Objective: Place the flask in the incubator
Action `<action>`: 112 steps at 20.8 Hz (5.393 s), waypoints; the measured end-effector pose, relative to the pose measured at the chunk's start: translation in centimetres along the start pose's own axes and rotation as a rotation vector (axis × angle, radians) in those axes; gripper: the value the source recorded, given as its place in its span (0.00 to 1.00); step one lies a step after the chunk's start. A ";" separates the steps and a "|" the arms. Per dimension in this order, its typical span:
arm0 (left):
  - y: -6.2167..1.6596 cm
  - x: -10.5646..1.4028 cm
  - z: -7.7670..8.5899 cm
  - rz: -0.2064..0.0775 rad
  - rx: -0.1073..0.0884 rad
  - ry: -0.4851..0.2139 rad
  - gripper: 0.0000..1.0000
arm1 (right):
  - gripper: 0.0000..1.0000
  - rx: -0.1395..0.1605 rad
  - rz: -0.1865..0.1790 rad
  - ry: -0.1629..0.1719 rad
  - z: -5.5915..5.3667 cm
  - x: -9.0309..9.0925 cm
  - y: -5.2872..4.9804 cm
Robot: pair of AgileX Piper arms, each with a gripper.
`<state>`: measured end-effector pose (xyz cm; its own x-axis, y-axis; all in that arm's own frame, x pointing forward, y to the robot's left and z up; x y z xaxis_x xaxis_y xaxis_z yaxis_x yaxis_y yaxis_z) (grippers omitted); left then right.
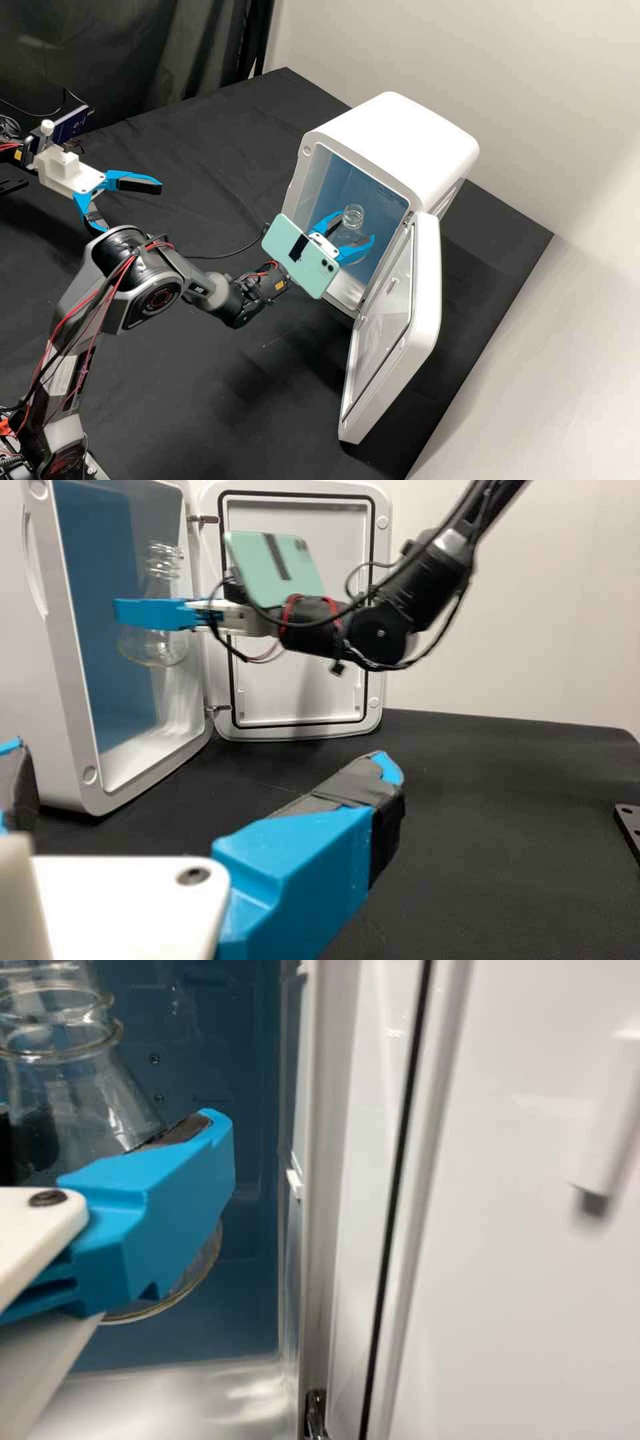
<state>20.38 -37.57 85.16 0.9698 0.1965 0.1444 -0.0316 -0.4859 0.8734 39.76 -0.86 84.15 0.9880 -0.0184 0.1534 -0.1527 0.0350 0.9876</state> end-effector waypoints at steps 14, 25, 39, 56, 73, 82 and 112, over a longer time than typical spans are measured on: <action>-0.47 0.1 -0.1 -0.022 -0.004 0.002 1.00 | 0.00 -0.099 0.001 0.023 -1.3 6.5 -1.3; -0.43 0.4 -0.1 -0.020 -0.004 0.002 1.00 | 0.00 -0.118 -0.022 -0.001 -0.8 7.4 -2.3; -0.47 0.4 -0.1 -0.022 -0.005 0.002 1.00 | 0.00 -0.160 -0.069 -0.017 -0.6 8.9 -4.9; -0.74 0.5 -0.2 -0.035 -0.007 0.006 1.00 | 0.00 -0.156 -0.141 -0.059 0.4 9.3 -7.6; -0.74 0.5 -0.2 -0.035 -0.007 0.006 1.00 | 0.00 -0.161 -0.170 -0.070 1.8 9.0 -9.9; -0.74 0.5 -0.2 -0.035 -0.007 0.006 1.00 | 0.00 -0.161 -0.162 -0.076 2.1 9.1 -9.5; -0.74 0.5 -0.2 -0.035 -0.007 0.006 1.00 | 1.00 -0.177 -0.184 -0.111 3.1 9.5 -9.4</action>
<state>20.82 -36.93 84.69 0.9690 0.2180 0.1165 0.0003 -0.4726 0.8813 50.48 -4.50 76.42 0.9887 -0.1492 -0.0160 0.0453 0.1948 0.9798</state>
